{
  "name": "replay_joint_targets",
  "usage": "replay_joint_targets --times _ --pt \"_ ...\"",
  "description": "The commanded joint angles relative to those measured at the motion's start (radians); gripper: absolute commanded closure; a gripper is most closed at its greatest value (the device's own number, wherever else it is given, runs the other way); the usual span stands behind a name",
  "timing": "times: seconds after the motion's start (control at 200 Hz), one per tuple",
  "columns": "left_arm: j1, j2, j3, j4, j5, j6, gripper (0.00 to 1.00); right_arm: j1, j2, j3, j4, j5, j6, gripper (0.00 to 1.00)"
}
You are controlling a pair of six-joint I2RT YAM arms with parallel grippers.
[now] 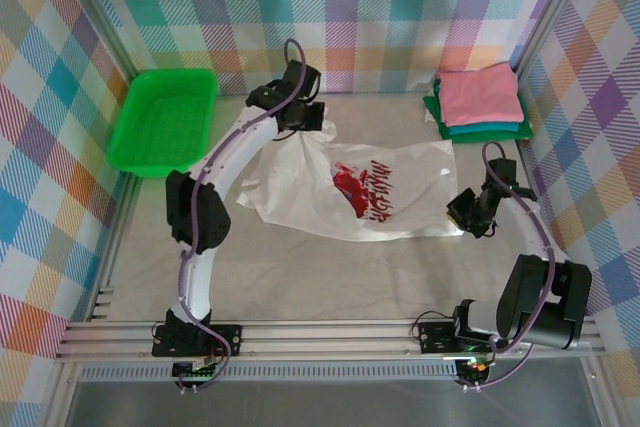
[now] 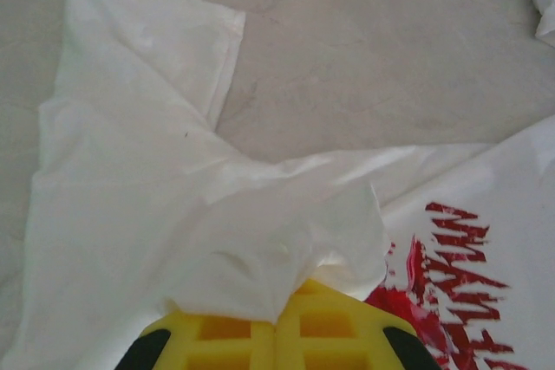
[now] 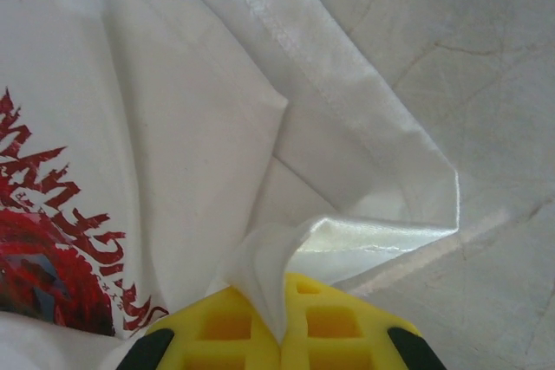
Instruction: Fold and stack the t-shirts
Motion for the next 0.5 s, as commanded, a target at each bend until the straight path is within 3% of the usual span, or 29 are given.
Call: replay_joint_targets --times 0.0,0.065,0.185,0.225,0.285,0.345,0.495 --pt "-0.006 0.076 0.110 -0.076 0.001 0.048 0.77 -0.006 0.037 0.055 0.038 -0.012 -0.014 0.99" --pt "-0.003 0.116 0.160 -0.106 -0.039 0.049 0.55 -0.006 0.078 0.093 0.036 0.000 -0.020 0.96" --pt "0.008 0.064 0.113 -0.122 -0.113 0.025 0.35 -0.012 0.185 0.141 0.054 0.052 -0.034 0.88" --pt "0.009 0.007 0.048 -0.109 -0.140 0.013 0.33 -0.019 0.223 0.147 0.071 0.062 -0.035 0.80" --pt "0.011 -0.109 -0.105 -0.050 -0.189 -0.007 0.33 -0.027 0.270 0.152 0.108 0.042 -0.039 0.77" --pt "0.026 -0.231 -0.316 0.034 -0.213 -0.042 0.21 -0.027 0.293 0.165 0.113 0.021 -0.046 0.76" --pt "0.120 -0.423 -0.685 0.155 -0.113 -0.084 0.31 -0.027 0.242 0.176 0.106 0.008 -0.066 0.71"
